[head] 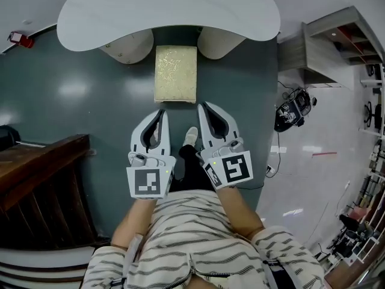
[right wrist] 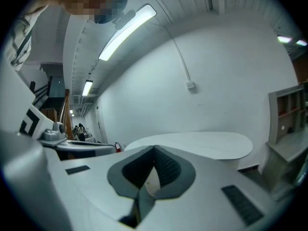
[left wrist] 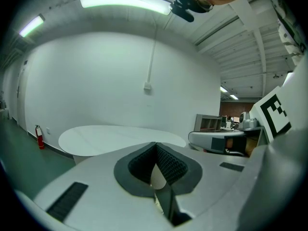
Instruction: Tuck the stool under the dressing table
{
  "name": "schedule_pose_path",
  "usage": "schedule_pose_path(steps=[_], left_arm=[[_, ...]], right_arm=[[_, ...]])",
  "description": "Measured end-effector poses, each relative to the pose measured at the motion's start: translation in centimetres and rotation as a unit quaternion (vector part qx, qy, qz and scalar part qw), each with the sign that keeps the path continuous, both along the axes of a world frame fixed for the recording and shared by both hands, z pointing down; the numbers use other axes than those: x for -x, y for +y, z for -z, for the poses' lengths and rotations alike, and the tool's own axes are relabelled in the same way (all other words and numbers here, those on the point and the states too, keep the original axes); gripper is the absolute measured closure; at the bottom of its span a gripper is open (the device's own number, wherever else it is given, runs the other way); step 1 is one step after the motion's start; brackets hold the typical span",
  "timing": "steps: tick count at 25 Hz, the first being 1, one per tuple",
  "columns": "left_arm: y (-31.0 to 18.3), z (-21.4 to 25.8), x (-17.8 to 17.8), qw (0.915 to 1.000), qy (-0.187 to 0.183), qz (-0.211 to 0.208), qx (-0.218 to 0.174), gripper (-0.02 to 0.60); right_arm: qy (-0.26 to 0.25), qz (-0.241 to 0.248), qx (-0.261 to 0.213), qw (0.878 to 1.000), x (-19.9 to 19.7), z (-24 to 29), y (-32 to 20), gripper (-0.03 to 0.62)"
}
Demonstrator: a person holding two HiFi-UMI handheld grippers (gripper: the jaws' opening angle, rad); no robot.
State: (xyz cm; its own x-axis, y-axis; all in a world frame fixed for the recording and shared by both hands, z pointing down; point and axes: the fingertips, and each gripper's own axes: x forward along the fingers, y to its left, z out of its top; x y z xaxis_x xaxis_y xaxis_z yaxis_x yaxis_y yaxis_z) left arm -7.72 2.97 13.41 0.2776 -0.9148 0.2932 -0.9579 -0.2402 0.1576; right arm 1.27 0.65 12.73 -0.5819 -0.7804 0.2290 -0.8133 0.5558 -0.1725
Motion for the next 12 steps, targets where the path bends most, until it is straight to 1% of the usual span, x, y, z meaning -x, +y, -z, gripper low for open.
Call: schedule_pose_path(steps=[3, 7, 12], left_arm=[[-0.6, -1.5, 0.2, 1.0000, 0.009, 0.000, 0.005, 0.575], [-1.1, -3.0, 0.9, 0.9999, -0.001, -0.005, 0.013, 0.575], [-2.2, -5.0, 0.9, 0.9998, -0.002, -0.008, 0.018, 0.575]], right_arm=[[0.008, -0.007, 0.004, 1.000, 0.0, -1.7, -0.5, 0.589], [0.011, -0.013, 0.017, 1.000, 0.4, -3.5, -0.8, 0.589], [0.016, -0.015, 0.021, 1.000, 0.9, -5.6, -2.1, 0.589]])
